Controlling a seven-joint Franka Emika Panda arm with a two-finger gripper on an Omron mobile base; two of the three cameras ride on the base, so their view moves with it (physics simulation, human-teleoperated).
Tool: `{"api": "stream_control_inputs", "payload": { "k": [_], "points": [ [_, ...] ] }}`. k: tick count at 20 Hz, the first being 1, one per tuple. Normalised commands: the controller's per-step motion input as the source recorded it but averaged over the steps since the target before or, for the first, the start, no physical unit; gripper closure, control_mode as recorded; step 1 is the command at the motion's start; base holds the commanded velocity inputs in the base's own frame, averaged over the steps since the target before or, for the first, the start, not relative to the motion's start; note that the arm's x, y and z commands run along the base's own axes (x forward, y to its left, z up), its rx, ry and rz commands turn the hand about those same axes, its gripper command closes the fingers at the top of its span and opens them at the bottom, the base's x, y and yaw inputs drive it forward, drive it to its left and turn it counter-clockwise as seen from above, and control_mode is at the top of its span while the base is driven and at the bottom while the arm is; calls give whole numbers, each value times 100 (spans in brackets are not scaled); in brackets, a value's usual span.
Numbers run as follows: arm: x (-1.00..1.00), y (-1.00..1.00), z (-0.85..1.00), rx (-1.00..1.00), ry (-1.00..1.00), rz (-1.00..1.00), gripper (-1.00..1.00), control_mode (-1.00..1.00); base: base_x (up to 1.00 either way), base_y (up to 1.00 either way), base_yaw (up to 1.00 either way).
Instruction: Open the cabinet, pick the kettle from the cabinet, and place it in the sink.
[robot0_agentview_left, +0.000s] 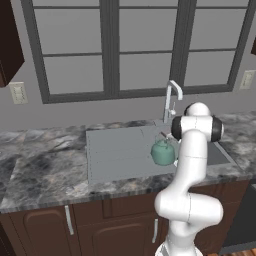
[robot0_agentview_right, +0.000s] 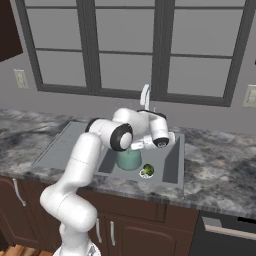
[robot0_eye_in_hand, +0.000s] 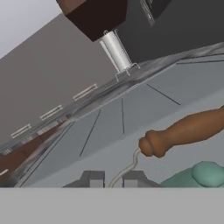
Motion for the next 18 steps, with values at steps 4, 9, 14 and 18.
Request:
{"api": "stream_control_inputs", "payload": {
  "k": [4, 9, 14, 18],
  "points": [
    [10, 0, -18, 1, 0, 1, 100, -100, 0, 0, 0],
    [10, 0, -20, 0, 0, 1, 100, -100, 0, 0, 0],
    [5, -1, -20, 0, 0, 2, 100, -100, 0, 0, 0],
    [-1, -3, -22, 0, 0, 2, 100, -100, 0, 0, 0]
  ]
}}
